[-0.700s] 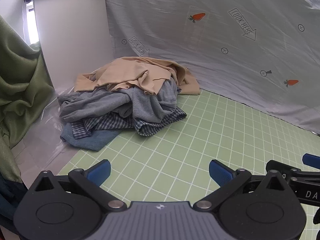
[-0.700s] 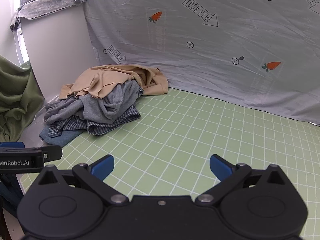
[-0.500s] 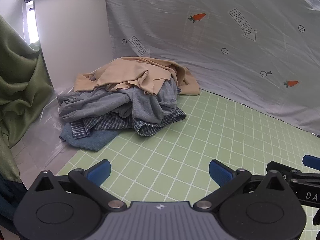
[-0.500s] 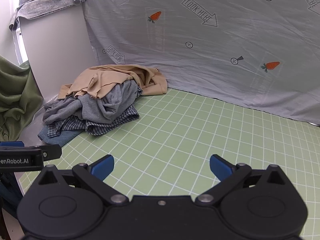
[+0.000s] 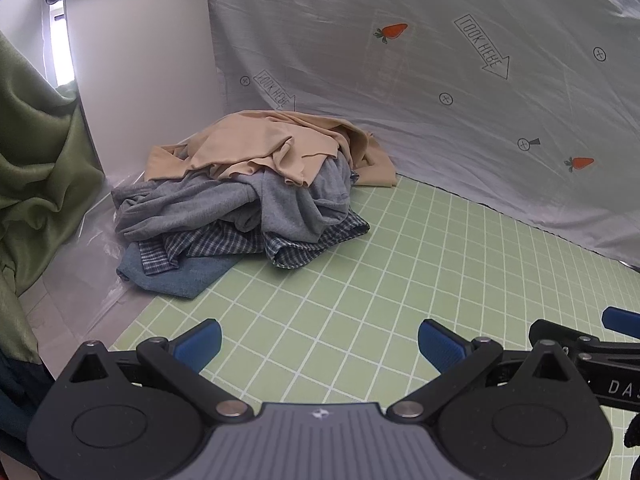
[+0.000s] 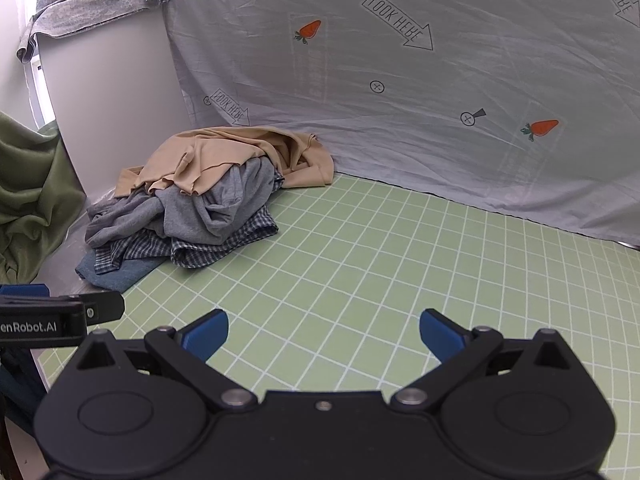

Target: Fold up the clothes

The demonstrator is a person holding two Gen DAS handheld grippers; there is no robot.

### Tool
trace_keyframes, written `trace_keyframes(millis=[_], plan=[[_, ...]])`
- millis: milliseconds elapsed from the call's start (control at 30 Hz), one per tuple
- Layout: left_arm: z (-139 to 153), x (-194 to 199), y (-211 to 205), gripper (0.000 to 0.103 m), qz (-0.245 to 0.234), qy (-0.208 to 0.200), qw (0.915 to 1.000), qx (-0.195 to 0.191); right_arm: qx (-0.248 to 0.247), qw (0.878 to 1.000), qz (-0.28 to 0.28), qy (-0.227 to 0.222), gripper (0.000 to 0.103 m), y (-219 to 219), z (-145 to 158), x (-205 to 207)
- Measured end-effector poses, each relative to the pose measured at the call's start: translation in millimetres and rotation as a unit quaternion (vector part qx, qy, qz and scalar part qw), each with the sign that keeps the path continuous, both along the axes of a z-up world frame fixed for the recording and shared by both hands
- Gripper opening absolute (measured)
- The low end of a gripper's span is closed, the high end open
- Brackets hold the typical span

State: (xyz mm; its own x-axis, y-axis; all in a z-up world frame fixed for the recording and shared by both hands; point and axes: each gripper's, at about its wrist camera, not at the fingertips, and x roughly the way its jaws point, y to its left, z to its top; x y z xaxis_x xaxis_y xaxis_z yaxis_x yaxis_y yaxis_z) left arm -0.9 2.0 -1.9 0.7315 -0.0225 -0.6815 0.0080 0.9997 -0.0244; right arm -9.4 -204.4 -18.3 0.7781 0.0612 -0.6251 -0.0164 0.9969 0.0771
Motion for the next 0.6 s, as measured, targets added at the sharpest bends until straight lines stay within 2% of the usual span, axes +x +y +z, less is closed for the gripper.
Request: trace_keyframes(millis=[600], plan=[[-0.3,-1.3,-2.3,0.103,-0.013,-0.002,0.9999,-0.001,-0.001,1.000,0.000,0.001,0.103,1.0,-0.3,0.0]])
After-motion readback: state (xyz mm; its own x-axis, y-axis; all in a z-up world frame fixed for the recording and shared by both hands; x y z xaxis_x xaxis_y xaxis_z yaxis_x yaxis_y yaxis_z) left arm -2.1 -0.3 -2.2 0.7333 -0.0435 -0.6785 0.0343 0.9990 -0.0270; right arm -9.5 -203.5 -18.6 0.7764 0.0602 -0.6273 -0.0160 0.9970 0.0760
